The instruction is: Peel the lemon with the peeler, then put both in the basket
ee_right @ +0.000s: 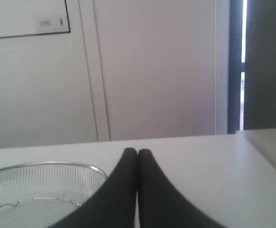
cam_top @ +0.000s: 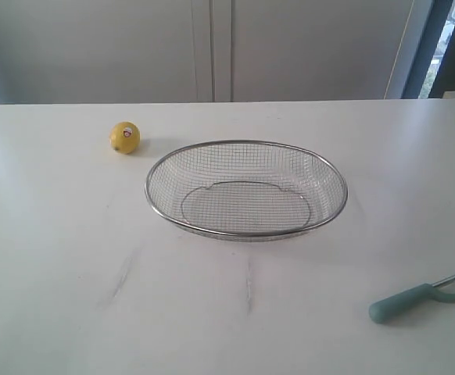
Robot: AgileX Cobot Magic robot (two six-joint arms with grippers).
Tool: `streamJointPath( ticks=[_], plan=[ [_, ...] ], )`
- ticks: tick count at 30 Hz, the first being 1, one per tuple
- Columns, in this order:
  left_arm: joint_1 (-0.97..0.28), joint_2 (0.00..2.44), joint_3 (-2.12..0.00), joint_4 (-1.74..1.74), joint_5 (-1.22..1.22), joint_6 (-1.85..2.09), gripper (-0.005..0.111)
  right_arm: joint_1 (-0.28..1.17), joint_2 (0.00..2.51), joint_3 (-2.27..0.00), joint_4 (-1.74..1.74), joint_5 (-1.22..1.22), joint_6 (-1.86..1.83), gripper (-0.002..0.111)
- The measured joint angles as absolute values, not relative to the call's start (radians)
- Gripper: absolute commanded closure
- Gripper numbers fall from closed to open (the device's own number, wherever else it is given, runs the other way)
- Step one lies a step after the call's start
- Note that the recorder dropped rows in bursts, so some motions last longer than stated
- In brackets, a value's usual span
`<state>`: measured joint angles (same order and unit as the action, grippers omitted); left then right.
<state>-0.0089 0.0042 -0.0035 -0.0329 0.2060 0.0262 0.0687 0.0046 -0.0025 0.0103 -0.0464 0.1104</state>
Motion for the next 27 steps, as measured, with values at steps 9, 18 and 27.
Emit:
streamJointPath(
  ticks=[9, 18, 27],
  plan=[
    [-0.009, 0.004, -0.003, -0.033, 0.206, 0.026, 0.107, 0.069, 0.005, -0.002, 0.01, -0.176, 0.121, 0.108],
    [-0.009, 0.004, -0.003, -0.033, 0.206, 0.026, 0.107, 0.069, 0.005, -0.002, 0.01, -0.188, 0.507, 0.108],
    [-0.009, 0.004, -0.003, -0.033, 0.206, 0.026, 0.107, 0.069, 0.139, -0.123, 0.047, 0.119, 0.65, 0.108]
  ],
)
